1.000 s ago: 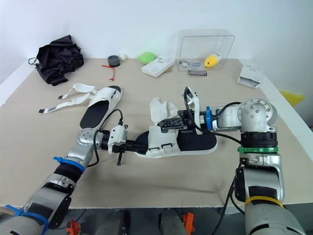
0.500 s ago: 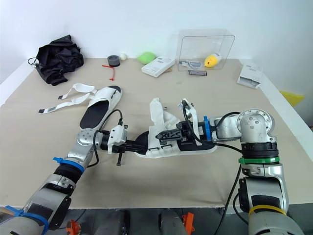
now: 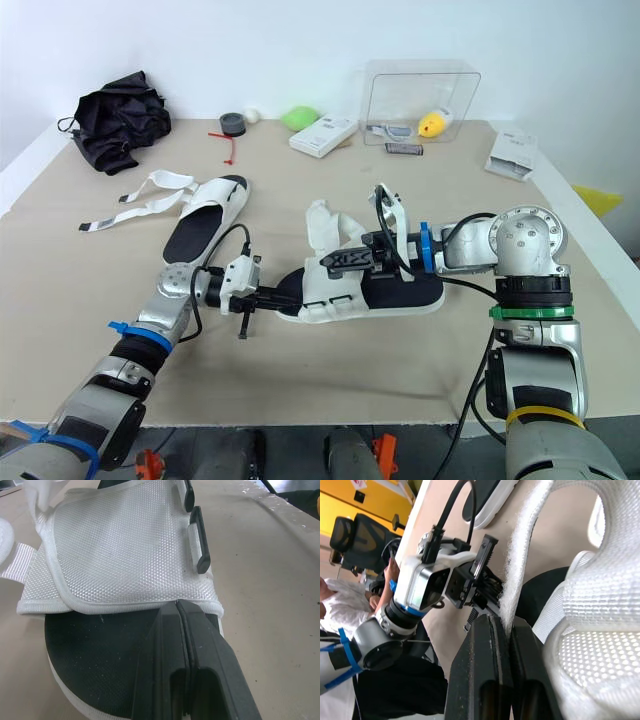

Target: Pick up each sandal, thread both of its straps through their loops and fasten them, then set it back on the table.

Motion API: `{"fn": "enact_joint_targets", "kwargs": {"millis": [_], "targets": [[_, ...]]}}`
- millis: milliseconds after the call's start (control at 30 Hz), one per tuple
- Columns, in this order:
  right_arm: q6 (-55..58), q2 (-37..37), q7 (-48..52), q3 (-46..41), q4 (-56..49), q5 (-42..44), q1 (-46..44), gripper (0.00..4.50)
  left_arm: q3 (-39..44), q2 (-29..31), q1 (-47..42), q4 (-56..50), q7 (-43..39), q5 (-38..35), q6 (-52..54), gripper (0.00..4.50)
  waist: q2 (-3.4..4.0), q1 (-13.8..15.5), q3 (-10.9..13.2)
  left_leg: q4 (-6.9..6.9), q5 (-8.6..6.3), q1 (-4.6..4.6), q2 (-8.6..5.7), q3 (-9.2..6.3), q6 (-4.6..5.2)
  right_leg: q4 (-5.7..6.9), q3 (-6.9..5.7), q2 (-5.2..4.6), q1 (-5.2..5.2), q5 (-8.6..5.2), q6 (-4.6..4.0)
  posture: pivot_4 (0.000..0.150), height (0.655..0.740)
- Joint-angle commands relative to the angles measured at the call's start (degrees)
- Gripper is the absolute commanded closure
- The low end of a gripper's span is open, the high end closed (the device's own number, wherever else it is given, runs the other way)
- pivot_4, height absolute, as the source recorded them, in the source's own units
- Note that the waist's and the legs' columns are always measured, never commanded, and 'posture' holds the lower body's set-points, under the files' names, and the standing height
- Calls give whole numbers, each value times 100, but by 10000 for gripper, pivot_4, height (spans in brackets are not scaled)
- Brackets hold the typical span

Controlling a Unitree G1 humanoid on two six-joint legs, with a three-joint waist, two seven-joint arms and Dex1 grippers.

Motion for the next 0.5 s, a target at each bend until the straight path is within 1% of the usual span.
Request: {"fn": "enact_joint_targets", "kwargs": {"millis": [33, 200, 300, 500], "targets": [[-12, 39, 49, -66, -201, -11, 141, 44438, -202, 76, 237, 221, -2, 242, 154, 45000, 0, 0, 0, 0, 0, 0, 0, -1, 0, 0, 0, 0, 0, 0, 0, 1500, 7400], [-12, 82, -8, 74, -564, 83, 570, 44438, -187, 96, 248, 209, -4, 243, 159, 45000, 0, -3, 0, -1, 0, 0, 0, 0, 0, 0, 1, 0, 0, 0, 0, 1500, 7400], [-12, 50, 1, 131, -677, -25, 814, 44438, -178, 89, 224, 235, -9, 249, 150, 45000, 0, -3, -1, 0, 0, 1, 2, -2, 0, 0, -1, 2, 1, 0, -1, 1500, 7400], [-12, -36, 59, 39, -693, 183, 795, 44438, -179, 85, 191, 260, -29, 252, 147, 45000, 0, -3, -1, -1, 0, 1, 2, -2, 0, 0, -2, 3, 1, 0, -1, 1500, 7400]]}}
